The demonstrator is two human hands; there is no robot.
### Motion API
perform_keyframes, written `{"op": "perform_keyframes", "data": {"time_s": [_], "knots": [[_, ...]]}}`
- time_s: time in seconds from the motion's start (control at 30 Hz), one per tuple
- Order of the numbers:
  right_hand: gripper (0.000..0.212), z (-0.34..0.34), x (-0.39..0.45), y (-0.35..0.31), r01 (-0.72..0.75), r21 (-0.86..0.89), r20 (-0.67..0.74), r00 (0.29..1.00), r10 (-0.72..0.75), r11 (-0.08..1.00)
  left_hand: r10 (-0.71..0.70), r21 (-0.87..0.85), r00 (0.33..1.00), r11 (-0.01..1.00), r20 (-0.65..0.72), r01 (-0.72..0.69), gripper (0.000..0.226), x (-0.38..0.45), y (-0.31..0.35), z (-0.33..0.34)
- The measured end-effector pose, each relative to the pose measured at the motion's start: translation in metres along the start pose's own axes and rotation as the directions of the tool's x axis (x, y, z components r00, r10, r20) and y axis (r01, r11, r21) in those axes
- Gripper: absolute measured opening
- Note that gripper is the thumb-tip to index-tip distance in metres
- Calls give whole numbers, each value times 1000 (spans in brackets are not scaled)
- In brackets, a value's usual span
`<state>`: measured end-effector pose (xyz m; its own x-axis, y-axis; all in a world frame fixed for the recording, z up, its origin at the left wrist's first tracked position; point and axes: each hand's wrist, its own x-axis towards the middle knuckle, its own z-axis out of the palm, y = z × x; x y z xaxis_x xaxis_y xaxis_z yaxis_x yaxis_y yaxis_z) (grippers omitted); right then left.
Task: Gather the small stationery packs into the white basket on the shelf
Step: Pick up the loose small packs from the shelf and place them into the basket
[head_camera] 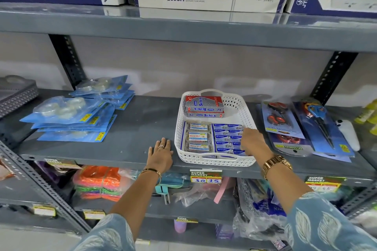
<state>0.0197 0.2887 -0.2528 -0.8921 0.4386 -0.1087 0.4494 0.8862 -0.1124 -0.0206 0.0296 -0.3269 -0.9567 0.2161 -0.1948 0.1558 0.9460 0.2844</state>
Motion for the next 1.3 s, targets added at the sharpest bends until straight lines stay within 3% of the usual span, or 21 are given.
{"op": "perform_keyframes", "data": {"time_s": [0.2, 0.37, 0.6, 0.83, 1.03, 1.1, 1.2, 1.3], "knots": [[27, 3, -7, -2, 54, -43, 34, 998, -53, 998, 15, 10, 1000, 1000, -5, -15, 53, -3, 1, -2], [25, -2, -7, 0, 128, -79, 150, 982, -115, 989, 39, 27, 999, 999, 7, -40, 52, -3, -2, -6], [26, -3, -8, -3, 127, -91, 128, 985, -115, 988, 73, -43, 997, 996, -33, -74, 51, -3, -7, -10], [31, -11, -9, -5, 194, -52, 247, 953, -176, 980, 10, -354, 958, 928, -285, -115, 39, -4, 3, -36], [65, -4, -9, -1, 303, -19, 285, 915, -285, 953, 173, -353, 897, 876, -407, -329, 45, 0, 40, -62], [66, -1, -8, -1, 323, -44, 278, 913, -299, 945, 264, -340, 899, 858, -351, -385, 48, 2, 53, -64], [63, 0, -7, -2, 340, -67, 265, 912, -312, 938, 413, -324, 905, 846, -103, -423, 52, 9, 67, -63], [60, 1, -5, -3, 343, -71, 248, 915, -317, 937, 417, -207, 903, 897, 105, -390, 52, 15, 74, -57]]}}
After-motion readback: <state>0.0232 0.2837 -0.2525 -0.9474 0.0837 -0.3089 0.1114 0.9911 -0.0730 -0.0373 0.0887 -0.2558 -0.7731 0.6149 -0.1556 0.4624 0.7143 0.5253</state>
